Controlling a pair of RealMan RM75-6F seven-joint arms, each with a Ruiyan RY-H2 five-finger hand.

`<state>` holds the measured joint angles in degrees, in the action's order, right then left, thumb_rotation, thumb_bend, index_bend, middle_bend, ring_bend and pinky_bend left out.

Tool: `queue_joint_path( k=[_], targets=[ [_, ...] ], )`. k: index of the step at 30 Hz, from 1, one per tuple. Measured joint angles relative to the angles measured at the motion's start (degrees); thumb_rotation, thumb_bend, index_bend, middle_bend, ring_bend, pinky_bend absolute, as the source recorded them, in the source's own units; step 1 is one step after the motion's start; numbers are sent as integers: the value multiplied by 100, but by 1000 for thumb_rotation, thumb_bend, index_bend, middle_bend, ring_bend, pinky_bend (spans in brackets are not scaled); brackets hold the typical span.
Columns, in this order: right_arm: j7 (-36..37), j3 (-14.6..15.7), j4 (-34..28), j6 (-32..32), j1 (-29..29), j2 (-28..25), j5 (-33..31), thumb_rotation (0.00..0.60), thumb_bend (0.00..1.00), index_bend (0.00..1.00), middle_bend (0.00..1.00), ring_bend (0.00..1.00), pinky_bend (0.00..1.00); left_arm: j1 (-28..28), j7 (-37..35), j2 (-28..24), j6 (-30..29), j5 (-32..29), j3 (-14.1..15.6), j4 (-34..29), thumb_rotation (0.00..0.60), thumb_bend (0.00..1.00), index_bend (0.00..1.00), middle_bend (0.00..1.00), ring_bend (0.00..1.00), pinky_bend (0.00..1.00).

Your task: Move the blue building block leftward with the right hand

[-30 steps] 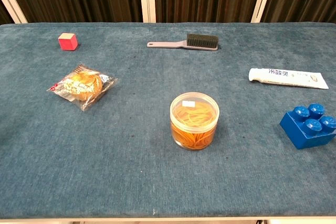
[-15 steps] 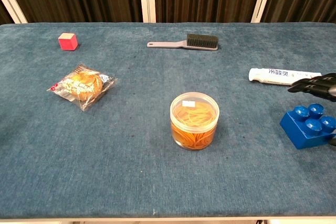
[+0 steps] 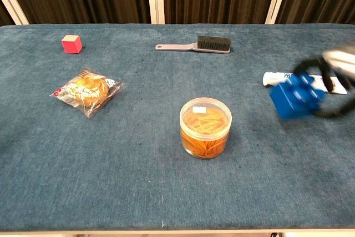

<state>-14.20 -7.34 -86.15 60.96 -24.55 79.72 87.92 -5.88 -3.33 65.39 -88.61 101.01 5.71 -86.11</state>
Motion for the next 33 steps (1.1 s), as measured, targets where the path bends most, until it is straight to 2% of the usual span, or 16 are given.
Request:
queue_joint_path(
  k=[2,6,9,14,16,18,22,24,26,28,30,33],
  targets=[
    [-181,-244,-2,-62,-182,144,-162,600,414,751,596,618,672,-4,-6,-5,6,-9,-5,-2,600,174,0,0,0,5],
    [-744,-751,20,-426,-729,607,-868,600,413,748,596,617,670,-5,-41,-23,7,-38,-16,2,600,174,0,0,0,5],
    [-1210,-948,102,-738,-1176,1024,-1499,600,413,735,596,609,666,-3,-96,-35,-1,-75,-32,14,600,174,0,0,0,5],
    [-1967,-1038,471,-1090,-1836,1763,-2315,600,414,707,596,595,658,-27,-208,-72,49,-152,-59,26,600,174,0,0,0,5],
    [-2132,-997,670,-1169,-2000,1960,-2453,600,413,652,596,583,650,-36,-240,-81,64,-187,-76,20,600,174,0,0,0,5],
    [-2257,-894,851,-1194,-2099,2068,-2461,600,413,540,577,553,629,-41,-243,-88,84,-210,-84,11,600,174,0,0,0,5],
    [-2287,-737,1016,-1271,-2206,2149,-2492,600,414,144,395,408,544,-51,-246,-93,109,-241,-97,1,600,174,0,0,0,5],
    [-2155,-704,979,-1376,-2221,2097,-2524,600,414,19,268,304,485,-64,-250,-96,144,-268,-108,-7,600,174,0,0,0,5],
    [-2032,-662,914,-1496,-2234,1994,-2564,600,414,0,124,176,423,-79,-250,-100,178,-296,-119,-17,600,174,0,0,0,5],
    [-1969,-609,796,-1570,-2244,1840,-2597,600,414,0,36,83,411,-87,-245,-106,192,-305,-125,-29,600,174,0,0,0,6],
    [-1926,-558,637,-1553,-2230,1680,-2587,600,413,0,0,20,406,-86,-241,-109,186,-301,-123,-33,600,174,0,0,0,5],
    [-1850,-472,316,-1361,-2144,1417,-2429,600,413,0,0,0,392,-81,-239,-108,186,-306,-122,-32,600,174,0,0,0,5]
  ],
)
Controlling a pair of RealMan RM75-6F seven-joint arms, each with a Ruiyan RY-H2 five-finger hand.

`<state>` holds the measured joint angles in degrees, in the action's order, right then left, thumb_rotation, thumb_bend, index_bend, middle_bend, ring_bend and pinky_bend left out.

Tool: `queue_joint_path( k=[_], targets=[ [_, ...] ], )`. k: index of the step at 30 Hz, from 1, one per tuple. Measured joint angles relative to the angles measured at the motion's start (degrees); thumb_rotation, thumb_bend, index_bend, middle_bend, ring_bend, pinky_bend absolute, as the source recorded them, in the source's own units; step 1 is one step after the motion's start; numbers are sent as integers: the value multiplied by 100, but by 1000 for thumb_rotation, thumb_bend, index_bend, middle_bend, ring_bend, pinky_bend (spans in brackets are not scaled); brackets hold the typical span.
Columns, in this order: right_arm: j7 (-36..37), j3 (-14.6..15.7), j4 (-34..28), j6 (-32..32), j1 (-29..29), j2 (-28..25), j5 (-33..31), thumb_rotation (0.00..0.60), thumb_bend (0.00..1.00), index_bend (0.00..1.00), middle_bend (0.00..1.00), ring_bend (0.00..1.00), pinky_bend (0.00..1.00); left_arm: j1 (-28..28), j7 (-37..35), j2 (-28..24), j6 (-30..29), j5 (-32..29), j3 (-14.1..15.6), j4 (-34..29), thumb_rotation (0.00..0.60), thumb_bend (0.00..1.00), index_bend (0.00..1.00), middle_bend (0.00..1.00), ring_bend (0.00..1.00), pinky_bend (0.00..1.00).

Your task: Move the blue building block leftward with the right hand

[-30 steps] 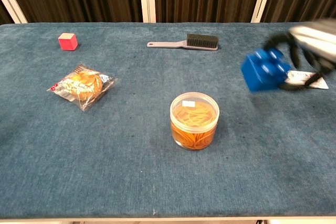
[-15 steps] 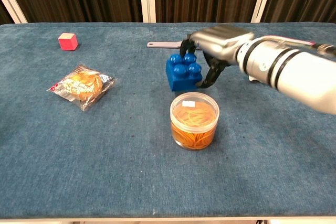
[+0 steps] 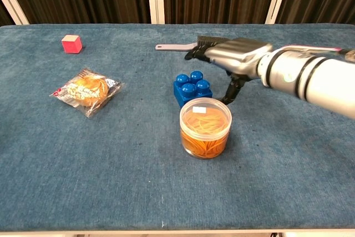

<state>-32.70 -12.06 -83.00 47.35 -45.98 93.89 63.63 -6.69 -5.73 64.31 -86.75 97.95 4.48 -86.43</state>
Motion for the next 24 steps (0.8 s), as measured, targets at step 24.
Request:
queue_joint_path(
  k=[24],
  targets=[
    [3003,1995,-650,4544,3895,-2644,2353,600,356,0,0,0,0,101,-86,55,-207,-264,-178,47,600,174,0,0,0,5]
  ],
)
